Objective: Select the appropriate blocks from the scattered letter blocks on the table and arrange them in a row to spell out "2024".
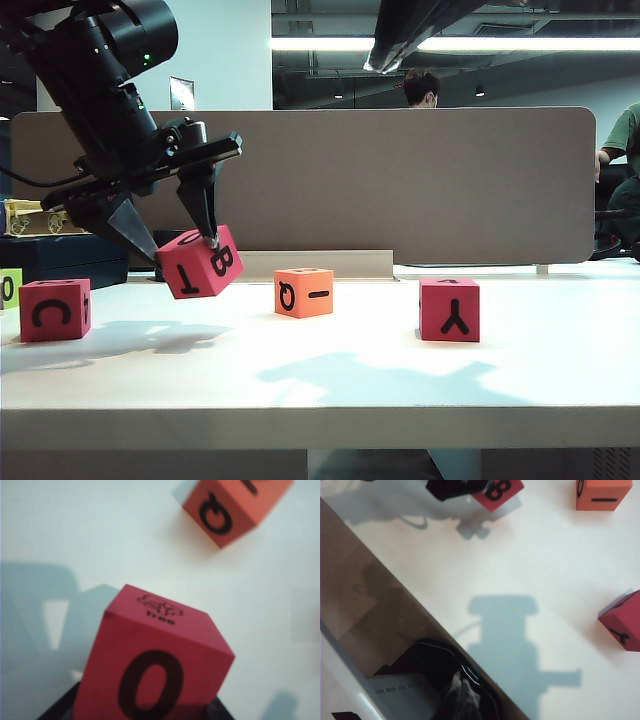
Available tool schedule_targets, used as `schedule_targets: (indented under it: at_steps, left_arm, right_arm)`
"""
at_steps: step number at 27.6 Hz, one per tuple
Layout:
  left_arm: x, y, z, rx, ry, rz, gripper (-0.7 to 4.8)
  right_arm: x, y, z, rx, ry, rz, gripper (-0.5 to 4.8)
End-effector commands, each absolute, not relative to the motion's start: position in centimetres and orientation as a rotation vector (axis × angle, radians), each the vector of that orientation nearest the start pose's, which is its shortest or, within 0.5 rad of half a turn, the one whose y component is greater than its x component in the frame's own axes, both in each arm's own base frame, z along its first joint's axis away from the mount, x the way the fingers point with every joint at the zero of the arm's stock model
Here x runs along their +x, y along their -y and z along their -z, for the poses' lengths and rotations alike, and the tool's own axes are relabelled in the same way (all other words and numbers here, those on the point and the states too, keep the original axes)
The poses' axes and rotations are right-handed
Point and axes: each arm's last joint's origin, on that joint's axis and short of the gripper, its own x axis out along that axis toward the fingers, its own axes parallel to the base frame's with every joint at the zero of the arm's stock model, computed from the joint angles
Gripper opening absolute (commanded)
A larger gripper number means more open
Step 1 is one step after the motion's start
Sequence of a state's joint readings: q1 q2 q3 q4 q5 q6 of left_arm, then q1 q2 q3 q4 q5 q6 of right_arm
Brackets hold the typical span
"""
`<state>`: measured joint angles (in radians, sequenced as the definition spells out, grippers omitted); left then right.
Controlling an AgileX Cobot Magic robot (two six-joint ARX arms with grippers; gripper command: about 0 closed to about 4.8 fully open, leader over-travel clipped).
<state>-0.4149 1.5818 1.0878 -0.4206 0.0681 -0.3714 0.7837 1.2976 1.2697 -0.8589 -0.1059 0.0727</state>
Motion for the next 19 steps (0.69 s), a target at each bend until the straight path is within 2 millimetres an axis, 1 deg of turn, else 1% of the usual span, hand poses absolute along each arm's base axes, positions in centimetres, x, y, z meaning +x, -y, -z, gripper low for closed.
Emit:
schedule_targets:
  at_steps: [1, 3, 5, 7, 9, 15, 17, 18, 19]
  left_arm:
    - [30.0, 13.5, -22.9, -0.206, -0.955, 0.256, 2.77]
    - [29.9, 13.4, -22.5, -0.186, -0.975, 0.225, 2.75]
    - [30.0, 13.4, -21.8, -0.165, -1.002, 0.193, 2.59]
    - [30.1, 13.5, -21.0, -0.149, -1.048, 0.18, 2.05]
    - [30.2, 13.6, -20.5, -0.145, -1.067, 0.179, 2.06]
    - [30.2, 13.7, -20.5, -0.148, -1.069, 0.201, 2.19]
    - [30.2, 13.7, -20.5, -0.148, -1.069, 0.203, 2.89]
    - [30.2, 13.7, -20.5, -0.149, -1.069, 0.203, 3.64]
    - [30.2, 13.7, -20.5, -0.147, -1.069, 0.202, 3.76]
  right_arm:
    - [17.8, -18.2, -33.8, -0.243, -0.89, -0.799, -0.05]
    - [17.8, -18.2, -33.8, -0.244, -0.892, -0.798, -0.05]
    - [17.8, -18.2, -33.8, -0.246, -0.89, -0.795, -0.05]
    - [17.8, -18.2, -33.8, -0.245, -0.891, -0.795, -0.05]
    - [17.8, -18.2, -33.8, -0.245, -0.891, -0.795, -0.05]
    - [17.8, -18.2, -33.8, -0.245, -0.891, -0.795, -0.05]
    - [17.8, -18.2, -33.8, -0.246, -0.893, -0.795, -0.05]
    - [17.8, -18.2, -33.8, -0.247, -0.895, -0.795, -0.05]
    - [17.8, -18.2, -33.8, -0.248, -0.898, -0.794, -0.05]
